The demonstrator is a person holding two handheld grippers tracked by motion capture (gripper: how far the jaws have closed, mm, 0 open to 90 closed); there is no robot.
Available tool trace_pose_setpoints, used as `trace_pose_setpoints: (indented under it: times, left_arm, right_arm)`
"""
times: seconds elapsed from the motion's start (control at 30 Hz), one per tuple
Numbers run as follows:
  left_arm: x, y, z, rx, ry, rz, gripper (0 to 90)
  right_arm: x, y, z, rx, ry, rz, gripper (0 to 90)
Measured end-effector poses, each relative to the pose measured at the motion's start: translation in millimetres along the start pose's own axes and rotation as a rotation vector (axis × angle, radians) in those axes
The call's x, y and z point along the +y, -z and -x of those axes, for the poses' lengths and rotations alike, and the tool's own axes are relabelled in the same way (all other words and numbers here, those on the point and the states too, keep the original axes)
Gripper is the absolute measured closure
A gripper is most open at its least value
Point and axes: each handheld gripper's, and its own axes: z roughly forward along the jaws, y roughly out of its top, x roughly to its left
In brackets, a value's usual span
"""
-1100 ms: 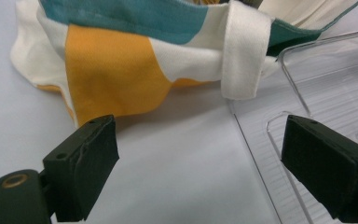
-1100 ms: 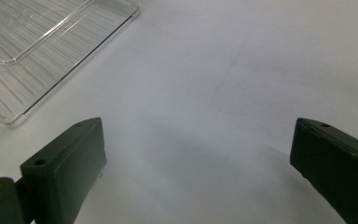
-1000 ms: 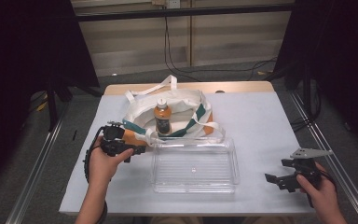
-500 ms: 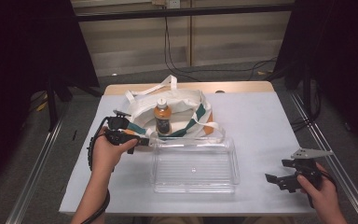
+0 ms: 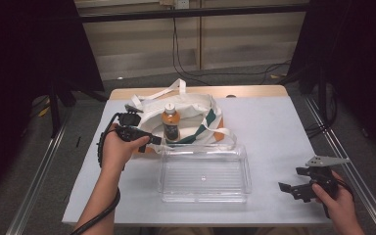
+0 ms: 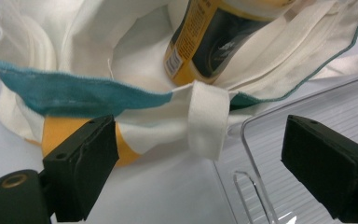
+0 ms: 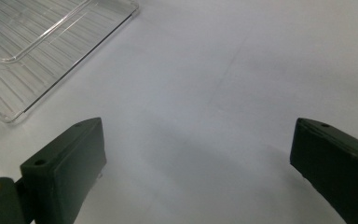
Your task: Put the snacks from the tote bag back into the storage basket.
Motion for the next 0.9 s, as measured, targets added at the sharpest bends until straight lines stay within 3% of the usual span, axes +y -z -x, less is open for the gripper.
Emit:
trace_pose_setpoints:
  times: [0.47,0.9]
  left_arm:
    - [24.5,-4.2,13.8,-0.012,-0.034,-0.012,10.8]
    - [44.7,-10.3,26.2,-0.002,-0.039,-0.032,11.0]
  right_arm:
    - [0.5,-0.3,-1.5,0.002,0.004,-0.006,3.0]
    - [0.4,-1.0,-1.6,0.000,0.008,-0.007,3.0]
